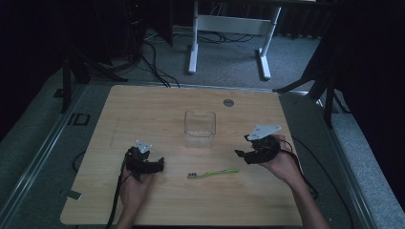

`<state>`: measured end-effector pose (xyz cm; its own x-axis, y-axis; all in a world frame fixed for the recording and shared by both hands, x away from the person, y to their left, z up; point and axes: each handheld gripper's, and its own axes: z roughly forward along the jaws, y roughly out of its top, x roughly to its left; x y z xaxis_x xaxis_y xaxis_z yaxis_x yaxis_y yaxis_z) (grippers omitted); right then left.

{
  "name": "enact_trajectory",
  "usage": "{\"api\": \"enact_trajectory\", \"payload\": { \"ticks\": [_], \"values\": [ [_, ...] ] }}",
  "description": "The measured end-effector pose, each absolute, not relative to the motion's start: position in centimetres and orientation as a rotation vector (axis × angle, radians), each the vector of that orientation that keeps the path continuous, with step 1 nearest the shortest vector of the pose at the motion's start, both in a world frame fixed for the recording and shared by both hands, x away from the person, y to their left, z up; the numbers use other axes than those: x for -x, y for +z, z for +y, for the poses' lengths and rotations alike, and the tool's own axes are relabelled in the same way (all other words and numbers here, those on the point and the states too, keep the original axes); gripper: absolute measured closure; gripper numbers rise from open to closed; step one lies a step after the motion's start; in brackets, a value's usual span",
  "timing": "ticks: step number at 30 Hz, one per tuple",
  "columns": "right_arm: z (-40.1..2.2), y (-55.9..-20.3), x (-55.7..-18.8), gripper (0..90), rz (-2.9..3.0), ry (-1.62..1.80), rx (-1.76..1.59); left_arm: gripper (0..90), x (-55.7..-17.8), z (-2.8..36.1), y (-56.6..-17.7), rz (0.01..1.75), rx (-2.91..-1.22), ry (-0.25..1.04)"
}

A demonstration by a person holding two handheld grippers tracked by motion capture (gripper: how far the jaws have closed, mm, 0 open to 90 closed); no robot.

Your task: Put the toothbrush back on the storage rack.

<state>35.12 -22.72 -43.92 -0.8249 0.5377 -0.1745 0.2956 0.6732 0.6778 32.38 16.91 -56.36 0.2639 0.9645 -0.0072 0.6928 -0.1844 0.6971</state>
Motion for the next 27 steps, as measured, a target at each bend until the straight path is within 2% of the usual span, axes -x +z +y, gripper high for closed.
{"api": "enact_trajectory", "payload": {
  "ticks": [23,27],
  "values": [
    [-20.0,-42.3,-35.3,34.9,2.596,0.836,-0.474,8.2,-32.4,16.9,-56.4,1.495,-1.950,0.599],
    [-19.5,-42.4,-35.3,37.4,2.600,0.809,-0.446,8.2,-32.4,16.9,-56.4,1.495,-1.950,0.598]
  ]
}}
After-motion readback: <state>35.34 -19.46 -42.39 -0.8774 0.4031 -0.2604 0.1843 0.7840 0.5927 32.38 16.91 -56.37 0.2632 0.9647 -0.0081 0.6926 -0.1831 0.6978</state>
